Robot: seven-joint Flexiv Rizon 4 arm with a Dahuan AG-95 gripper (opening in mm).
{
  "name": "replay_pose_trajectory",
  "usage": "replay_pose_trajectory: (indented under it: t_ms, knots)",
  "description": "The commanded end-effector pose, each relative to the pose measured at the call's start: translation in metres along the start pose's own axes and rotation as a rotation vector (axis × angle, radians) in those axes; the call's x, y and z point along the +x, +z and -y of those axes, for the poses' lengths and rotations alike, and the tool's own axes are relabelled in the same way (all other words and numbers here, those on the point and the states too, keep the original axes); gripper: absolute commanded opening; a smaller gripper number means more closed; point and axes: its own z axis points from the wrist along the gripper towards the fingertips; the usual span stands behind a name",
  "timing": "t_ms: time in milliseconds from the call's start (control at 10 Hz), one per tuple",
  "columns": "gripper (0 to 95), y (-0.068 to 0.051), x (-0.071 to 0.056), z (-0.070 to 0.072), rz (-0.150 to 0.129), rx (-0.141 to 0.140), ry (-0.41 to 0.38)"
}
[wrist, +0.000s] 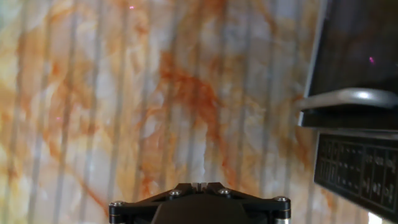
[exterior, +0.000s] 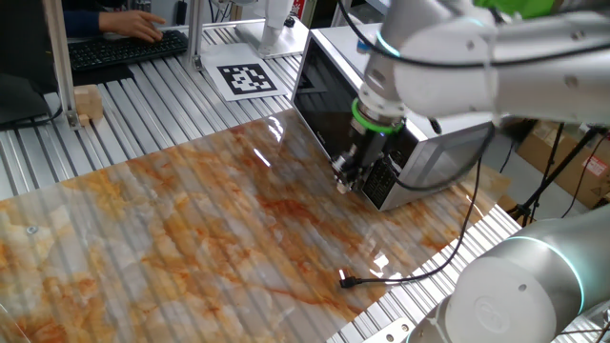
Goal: Open the microwave door
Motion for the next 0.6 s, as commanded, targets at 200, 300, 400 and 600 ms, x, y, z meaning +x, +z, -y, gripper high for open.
replay_pose_trajectory:
  t_ms: [200,300,400,600]
  knots:
    - [0.0,0.0078,0.0053,0.0013,0.026,-0.012,-0.06]
    - [0.0,0.0079,0.0053,0.0014,0.027,-0.01,-0.056]
    - [0.0,0.0081,0.0054,0.0017,0.025,-0.008,-0.054]
    - [0.0,0.0092,0.006,0.0032,0.025,-0.007,-0.055]
